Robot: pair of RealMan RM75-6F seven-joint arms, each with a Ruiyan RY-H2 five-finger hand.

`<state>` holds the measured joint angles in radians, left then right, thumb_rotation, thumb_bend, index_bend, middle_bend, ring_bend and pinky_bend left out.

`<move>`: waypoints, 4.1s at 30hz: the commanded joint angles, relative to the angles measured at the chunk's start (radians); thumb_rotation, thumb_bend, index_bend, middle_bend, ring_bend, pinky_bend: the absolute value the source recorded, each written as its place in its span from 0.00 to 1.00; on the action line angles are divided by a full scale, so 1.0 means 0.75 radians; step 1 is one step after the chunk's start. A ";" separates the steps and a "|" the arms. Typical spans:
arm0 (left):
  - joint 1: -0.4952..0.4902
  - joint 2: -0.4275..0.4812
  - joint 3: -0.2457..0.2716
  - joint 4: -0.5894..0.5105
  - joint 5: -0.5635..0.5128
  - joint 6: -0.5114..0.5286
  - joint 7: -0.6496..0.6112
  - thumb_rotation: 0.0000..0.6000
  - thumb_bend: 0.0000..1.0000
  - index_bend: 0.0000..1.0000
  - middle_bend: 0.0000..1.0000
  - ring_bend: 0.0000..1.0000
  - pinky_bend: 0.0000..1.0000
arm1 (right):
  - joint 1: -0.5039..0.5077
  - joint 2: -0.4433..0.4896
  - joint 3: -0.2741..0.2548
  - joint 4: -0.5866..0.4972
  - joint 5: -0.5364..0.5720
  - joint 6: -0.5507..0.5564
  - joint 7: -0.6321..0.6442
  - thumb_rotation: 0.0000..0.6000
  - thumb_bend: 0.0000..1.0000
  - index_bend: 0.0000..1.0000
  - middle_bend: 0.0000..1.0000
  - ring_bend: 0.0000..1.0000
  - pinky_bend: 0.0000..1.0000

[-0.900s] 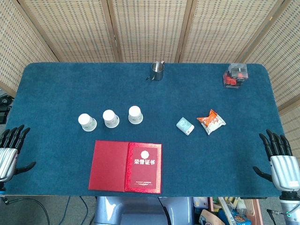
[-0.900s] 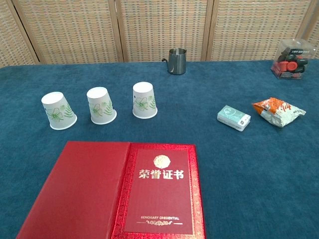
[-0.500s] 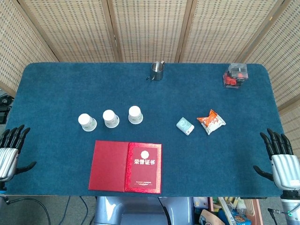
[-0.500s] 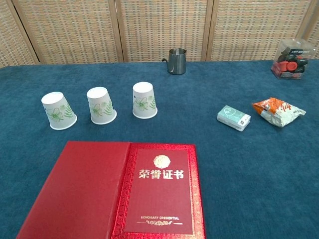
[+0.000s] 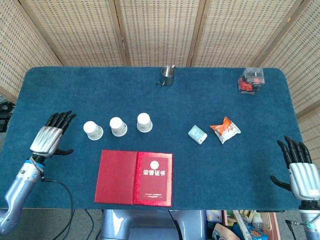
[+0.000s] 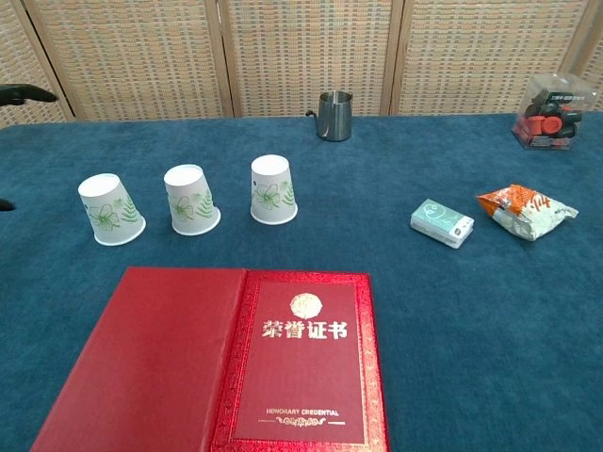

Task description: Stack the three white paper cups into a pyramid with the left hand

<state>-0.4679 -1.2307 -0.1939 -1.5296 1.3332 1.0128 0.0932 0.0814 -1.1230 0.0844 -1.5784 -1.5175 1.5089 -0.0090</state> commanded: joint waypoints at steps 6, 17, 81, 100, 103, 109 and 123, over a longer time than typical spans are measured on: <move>-0.283 -0.301 -0.085 0.284 -0.250 -0.250 0.191 1.00 0.11 0.00 0.00 0.02 0.06 | 0.013 0.005 0.015 0.019 0.046 -0.040 0.040 1.00 0.00 0.00 0.00 0.00 0.00; -0.425 -0.578 -0.120 0.578 -0.281 -0.251 0.158 1.00 0.11 0.15 0.20 0.22 0.24 | 0.026 0.014 0.027 0.049 0.092 -0.089 0.109 1.00 0.00 0.00 0.00 0.00 0.00; -0.391 -0.507 0.052 0.638 -0.101 -0.216 -0.089 1.00 0.11 0.32 0.25 0.24 0.22 | 0.028 0.026 0.013 0.032 0.085 -0.093 0.124 1.00 0.00 0.00 0.00 0.00 0.00; -0.472 -0.399 -0.066 0.319 -0.133 -0.163 0.024 1.00 0.11 0.00 0.00 0.00 0.01 | 0.035 0.030 0.013 0.029 0.091 -0.111 0.131 1.00 0.00 0.00 0.00 0.00 0.00; -0.535 -0.460 -0.106 0.349 -0.219 -0.210 0.111 1.00 0.11 0.00 0.00 0.00 0.04 | 0.039 0.031 0.016 0.038 0.101 -0.122 0.146 1.00 0.00 0.00 0.00 0.00 0.00; -0.663 -0.607 -0.166 0.497 -0.385 -0.286 0.260 1.00 0.11 0.01 0.03 0.07 0.14 | 0.049 0.030 0.028 0.065 0.134 -0.153 0.172 1.00 0.00 0.00 0.00 0.00 0.00; -0.817 -0.866 -0.182 0.888 -0.528 -0.421 0.297 1.00 0.11 0.13 0.16 0.20 0.24 | 0.059 0.035 0.055 0.117 0.202 -0.205 0.250 1.00 0.00 0.00 0.00 0.00 0.00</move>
<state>-1.0648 -1.8529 -0.3291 -0.8990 0.9443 0.7124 0.3236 0.1259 -1.0976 0.1243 -1.4921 -1.3675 1.3566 0.1765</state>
